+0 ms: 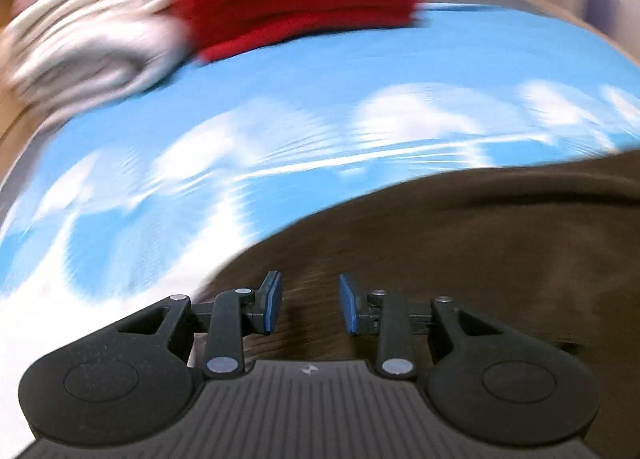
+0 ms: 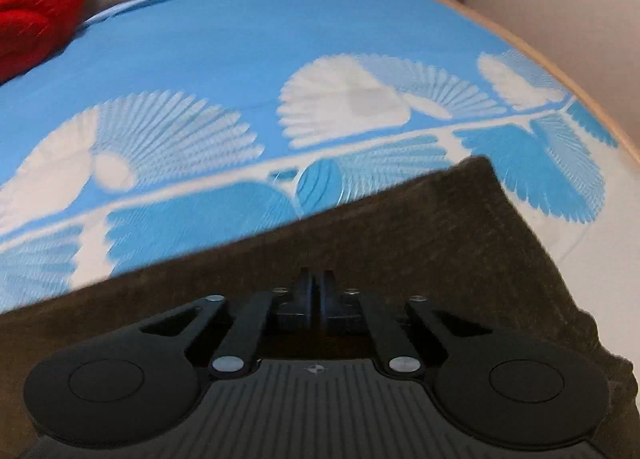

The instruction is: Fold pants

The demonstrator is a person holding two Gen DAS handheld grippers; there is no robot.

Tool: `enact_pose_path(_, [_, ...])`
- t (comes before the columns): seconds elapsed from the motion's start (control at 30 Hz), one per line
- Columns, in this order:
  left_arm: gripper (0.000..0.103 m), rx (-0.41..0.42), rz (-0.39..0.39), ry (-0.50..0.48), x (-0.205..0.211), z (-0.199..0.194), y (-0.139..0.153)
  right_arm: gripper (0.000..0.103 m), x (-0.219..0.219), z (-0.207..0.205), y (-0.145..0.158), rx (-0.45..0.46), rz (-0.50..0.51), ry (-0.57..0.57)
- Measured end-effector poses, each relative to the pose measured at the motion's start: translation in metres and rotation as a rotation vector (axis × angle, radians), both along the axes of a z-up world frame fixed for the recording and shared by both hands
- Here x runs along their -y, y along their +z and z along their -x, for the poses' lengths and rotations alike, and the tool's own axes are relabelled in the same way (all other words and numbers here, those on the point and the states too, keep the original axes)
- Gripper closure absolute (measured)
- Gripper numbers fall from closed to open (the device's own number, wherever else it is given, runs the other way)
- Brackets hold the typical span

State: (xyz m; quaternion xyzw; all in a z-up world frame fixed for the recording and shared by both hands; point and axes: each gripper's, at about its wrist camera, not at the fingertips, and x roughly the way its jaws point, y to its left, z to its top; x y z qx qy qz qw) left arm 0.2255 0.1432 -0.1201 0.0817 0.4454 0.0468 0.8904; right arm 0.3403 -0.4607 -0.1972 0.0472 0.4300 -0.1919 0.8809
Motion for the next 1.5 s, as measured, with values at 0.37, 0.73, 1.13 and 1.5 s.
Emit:
enact_pose_path(0.37, [0.024, -0.08, 0.268, 0.254, -0.095, 0.003, -0.028, 0.102, -0.027, -0.02, -0.018, 0.085, 0.235, 0.002])
enact_pose_path(0.73, [0.088, -0.028, 0.205, 0.266, -0.095, -0.013, -0.039, 0.081, -0.017, 0.0, 0.042, 0.296, 0.142, -0.057])
enact_pose_path(1.13, [0.045, -0.065, 0.226, 0.326, -0.108, 0.027, -0.002, 0.042, -0.053, 0.114, 0.149, 0.448, -0.01, 0.089])
enact_pose_path(1.5, [0.025, -0.49, 0.087, -0.155, -0.077, 0.124, -0.059, 0.038, -0.05, 0.229, 0.181, 0.423, -0.124, 0.061])
